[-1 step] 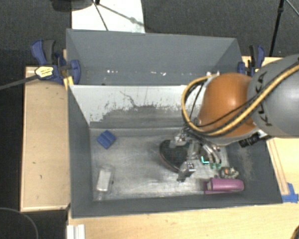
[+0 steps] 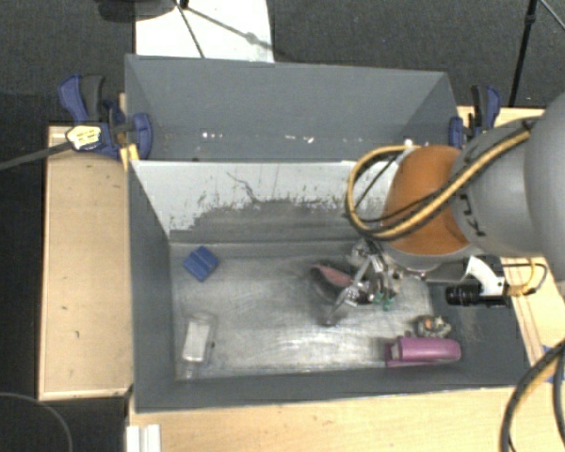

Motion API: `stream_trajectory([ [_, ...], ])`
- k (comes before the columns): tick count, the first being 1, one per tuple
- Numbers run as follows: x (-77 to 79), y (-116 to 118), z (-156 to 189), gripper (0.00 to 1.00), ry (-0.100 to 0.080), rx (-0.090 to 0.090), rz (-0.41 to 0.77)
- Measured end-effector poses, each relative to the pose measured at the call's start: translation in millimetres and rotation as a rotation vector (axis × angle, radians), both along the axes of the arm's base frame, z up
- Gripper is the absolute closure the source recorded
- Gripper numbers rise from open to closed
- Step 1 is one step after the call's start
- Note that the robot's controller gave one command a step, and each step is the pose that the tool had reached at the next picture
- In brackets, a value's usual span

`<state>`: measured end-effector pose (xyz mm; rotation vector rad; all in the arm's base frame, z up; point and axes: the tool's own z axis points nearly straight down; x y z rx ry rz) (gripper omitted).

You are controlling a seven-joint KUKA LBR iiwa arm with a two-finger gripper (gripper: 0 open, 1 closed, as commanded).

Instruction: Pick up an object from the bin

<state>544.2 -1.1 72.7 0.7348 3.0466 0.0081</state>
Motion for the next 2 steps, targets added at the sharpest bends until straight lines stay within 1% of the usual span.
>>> stream_trajectory([
  [1,-25.9,37,28,0.00,0.011,-0.001,-0.127],
  [2,-38.6,28,40,0.00,0.014,-0.001,-0.359],
])
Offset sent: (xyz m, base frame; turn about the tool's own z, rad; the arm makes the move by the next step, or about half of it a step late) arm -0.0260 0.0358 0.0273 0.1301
